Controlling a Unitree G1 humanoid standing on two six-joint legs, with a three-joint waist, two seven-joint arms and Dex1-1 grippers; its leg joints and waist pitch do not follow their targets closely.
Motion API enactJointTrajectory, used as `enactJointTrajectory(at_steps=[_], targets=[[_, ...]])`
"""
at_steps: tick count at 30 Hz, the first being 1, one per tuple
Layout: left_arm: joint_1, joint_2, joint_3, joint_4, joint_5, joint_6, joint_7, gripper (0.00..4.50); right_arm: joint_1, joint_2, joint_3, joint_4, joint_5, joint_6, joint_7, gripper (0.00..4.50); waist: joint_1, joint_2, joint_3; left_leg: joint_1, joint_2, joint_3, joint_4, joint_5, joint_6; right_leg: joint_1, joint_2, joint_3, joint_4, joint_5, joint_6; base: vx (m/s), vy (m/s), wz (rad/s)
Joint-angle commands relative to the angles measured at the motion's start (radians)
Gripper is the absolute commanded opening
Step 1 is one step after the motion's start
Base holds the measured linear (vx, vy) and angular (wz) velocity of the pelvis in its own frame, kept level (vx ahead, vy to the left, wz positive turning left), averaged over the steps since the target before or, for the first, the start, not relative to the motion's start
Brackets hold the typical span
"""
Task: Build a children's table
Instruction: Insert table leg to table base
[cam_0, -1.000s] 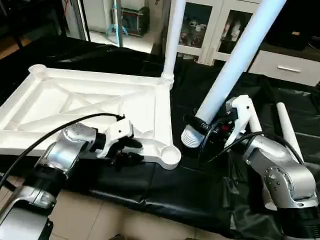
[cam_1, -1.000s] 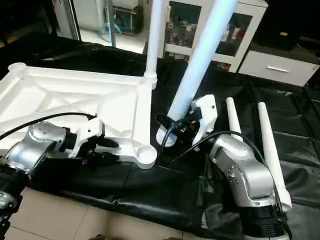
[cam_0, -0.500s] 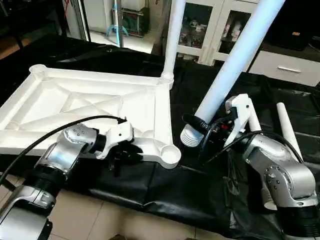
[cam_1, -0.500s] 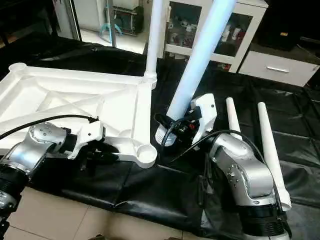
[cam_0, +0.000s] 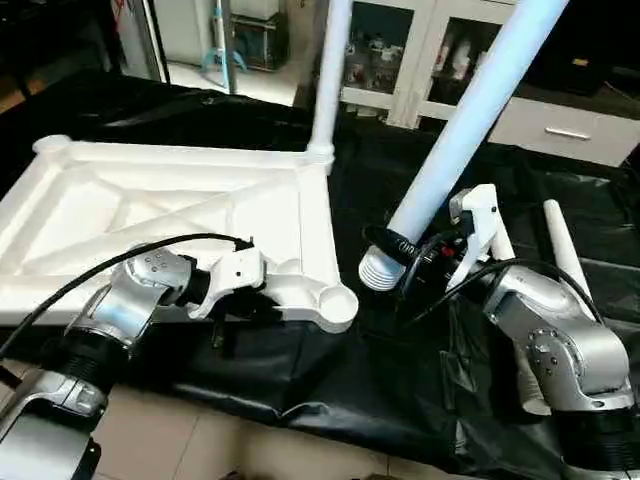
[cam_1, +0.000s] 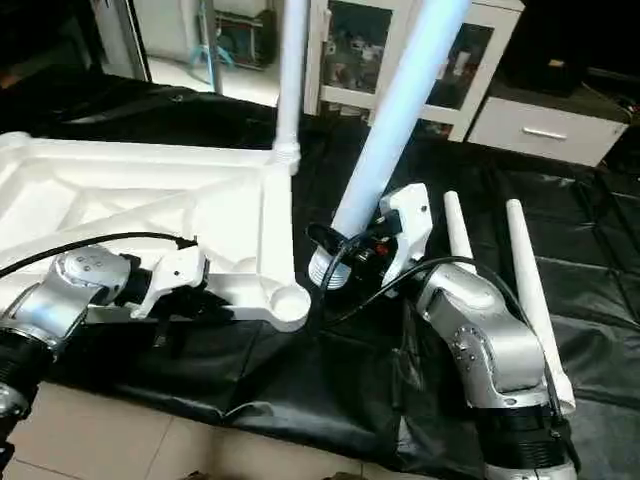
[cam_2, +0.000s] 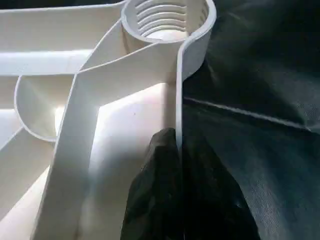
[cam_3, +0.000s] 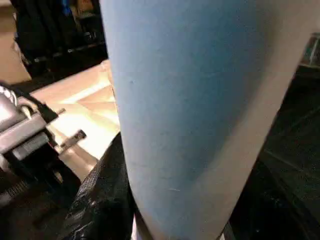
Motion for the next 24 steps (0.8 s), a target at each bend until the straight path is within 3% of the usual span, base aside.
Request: enactJointTrajectory(at_steps=[1,5,6,16,24], targets=[[0.020,-0.026,-0.004,-0.037,-0.014,0.024,0.028,0.00,-0.025,0.003,-0.005,-0.002,0.026,0.025,-0.005,1.87,0.006,0.011,-0.058,0.011,0.118,-0.049,-0.102,-0.187,-0.042,0.041,-0.106,0.060,-0.059,-0.174,-0.266,0.000,0.000,0.00],[0.041,-0.060,-0.011,-0.089,-0.015,0.027,0.062,0.00,-0.025,-0.005,0.042,0.017,-0.003,0.033,0.016,1.87,0.012,0.011,-0.058,0.012,0.118,-0.046,-0.101,-0.175,-0.028,0.041,-0.106,0.060,-0.062,-0.191,-0.259,0.000,0.000,0.00],[0.045,-0.063,-0.012,-0.099,-0.017,0.027,0.064,0.00,-0.026,-0.006,0.046,0.021,-0.006,0.033,0.017,1.87,0.014,0.007,-0.058,0.012,0.117,-0.046,-0.101,-0.174,-0.026,0.041,-0.105,0.060,-0.063,-0.195,-0.255,0.000,0.000,0.00],[0.075,-0.071,-0.031,-0.164,0.006,0.042,0.076,0.00,-0.050,-0.036,0.125,0.086,-0.069,0.027,0.066,1.87,0.021,0.008,-0.057,0.013,0.117,-0.045,-0.102,-0.160,-0.025,0.040,-0.103,0.059,-0.060,-0.194,-0.246,0.000,0.000,0.00],[0.072,-0.062,-0.034,-0.157,0.024,0.035,0.078,0.00,-0.044,-0.045,0.146,0.101,-0.090,0.026,0.073,1.87,0.022,0.012,-0.059,0.012,0.116,-0.045,-0.100,-0.158,-0.022,0.042,-0.104,0.059,-0.060,-0.179,-0.251,0.000,0.000,0.00]])
